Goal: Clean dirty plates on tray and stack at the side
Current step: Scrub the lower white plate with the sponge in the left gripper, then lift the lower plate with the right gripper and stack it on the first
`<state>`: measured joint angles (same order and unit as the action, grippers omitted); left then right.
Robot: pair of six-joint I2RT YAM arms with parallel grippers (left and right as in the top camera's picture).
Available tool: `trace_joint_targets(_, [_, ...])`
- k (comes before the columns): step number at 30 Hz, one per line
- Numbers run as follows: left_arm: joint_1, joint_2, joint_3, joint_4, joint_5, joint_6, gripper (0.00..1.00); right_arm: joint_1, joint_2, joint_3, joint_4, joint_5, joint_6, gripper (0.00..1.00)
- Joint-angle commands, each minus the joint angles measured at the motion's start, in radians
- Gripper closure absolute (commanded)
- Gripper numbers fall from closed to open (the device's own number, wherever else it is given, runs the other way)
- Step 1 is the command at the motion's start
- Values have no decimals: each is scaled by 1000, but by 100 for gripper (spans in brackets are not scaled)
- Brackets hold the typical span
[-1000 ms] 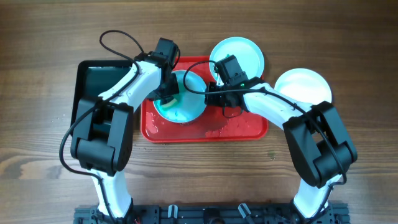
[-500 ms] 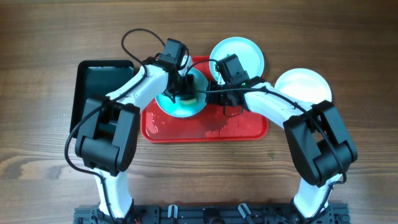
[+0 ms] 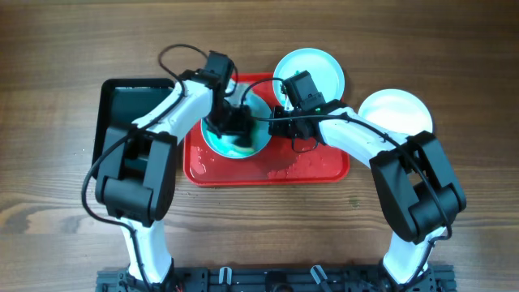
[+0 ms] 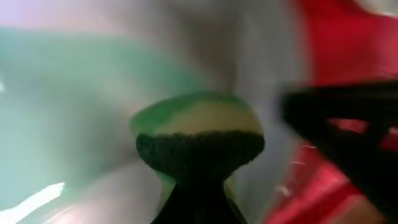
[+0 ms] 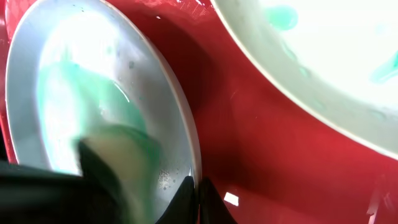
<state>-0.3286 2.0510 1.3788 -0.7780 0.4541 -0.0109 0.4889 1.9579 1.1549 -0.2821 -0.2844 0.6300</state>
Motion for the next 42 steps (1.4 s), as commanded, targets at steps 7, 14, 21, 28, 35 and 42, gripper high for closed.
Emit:
trace_joint_targets(7, [16,23,-11,326,-401,-348,96,7,15,10,2,-30,-5,96])
trace_joint_targets(14, [22,23,-11,76,-511,-515,96,7,25,10,18,-19,7,96])
trace_joint_targets(21, [60,7,47,45,-54,-314,96,7,72,10,53,-95,27,95])
trace_joint_targets(28, [222,-64,347,-171,-213,-232,96,-11,46,10,14,-158,24,96])
trace_joint_targets(35, [280,-67,353,-219,-227,-236,96,4,-212,10,-202,239,-160,95])
trace_joint_targets(42, [278,-62,353,-218,-228,-236,96,263,-379,10,-355,1121,-212,96])
